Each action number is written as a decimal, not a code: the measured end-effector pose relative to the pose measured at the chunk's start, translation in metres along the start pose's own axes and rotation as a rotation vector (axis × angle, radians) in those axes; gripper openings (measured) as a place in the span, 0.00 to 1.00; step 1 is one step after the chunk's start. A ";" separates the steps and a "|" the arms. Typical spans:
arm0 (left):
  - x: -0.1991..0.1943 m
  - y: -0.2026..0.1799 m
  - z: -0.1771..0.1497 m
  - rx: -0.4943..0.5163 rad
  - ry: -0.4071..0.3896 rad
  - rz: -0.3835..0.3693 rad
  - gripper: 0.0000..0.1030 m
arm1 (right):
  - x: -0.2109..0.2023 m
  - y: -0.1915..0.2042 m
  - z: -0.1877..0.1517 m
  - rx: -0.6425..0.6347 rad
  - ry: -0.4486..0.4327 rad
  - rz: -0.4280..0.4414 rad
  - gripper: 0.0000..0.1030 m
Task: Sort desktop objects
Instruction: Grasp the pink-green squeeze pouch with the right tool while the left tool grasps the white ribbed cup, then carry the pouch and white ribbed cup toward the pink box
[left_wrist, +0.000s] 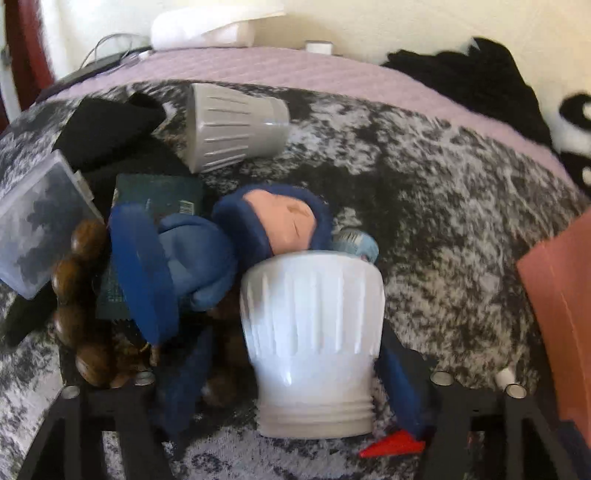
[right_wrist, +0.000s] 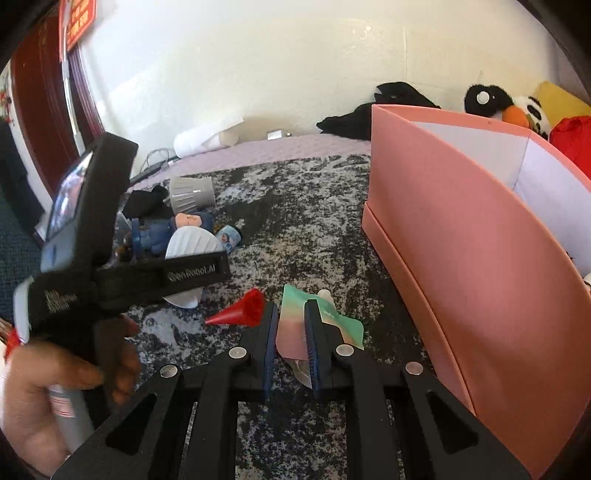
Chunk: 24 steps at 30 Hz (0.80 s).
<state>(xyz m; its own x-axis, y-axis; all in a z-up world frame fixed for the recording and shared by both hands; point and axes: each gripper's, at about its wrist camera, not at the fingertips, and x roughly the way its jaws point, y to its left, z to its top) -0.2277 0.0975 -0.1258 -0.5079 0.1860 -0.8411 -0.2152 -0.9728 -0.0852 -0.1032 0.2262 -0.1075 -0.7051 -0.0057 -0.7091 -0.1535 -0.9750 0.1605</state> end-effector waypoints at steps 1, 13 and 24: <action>-0.008 -0.004 -0.002 0.041 -0.022 0.011 0.54 | 0.000 0.000 0.001 0.003 -0.001 0.002 0.15; -0.141 -0.001 -0.032 0.045 -0.196 -0.070 0.54 | -0.050 0.001 0.005 0.028 -0.086 0.108 0.00; -0.190 0.023 -0.071 -0.031 -0.244 -0.125 0.54 | -0.090 -0.006 0.005 0.009 -0.070 0.161 0.01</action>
<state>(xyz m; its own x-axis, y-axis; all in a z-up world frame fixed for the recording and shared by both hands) -0.0768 0.0303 -0.0056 -0.6661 0.3290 -0.6694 -0.2654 -0.9433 -0.1995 -0.0424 0.2333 -0.0416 -0.7674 -0.1455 -0.6244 -0.0407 -0.9609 0.2739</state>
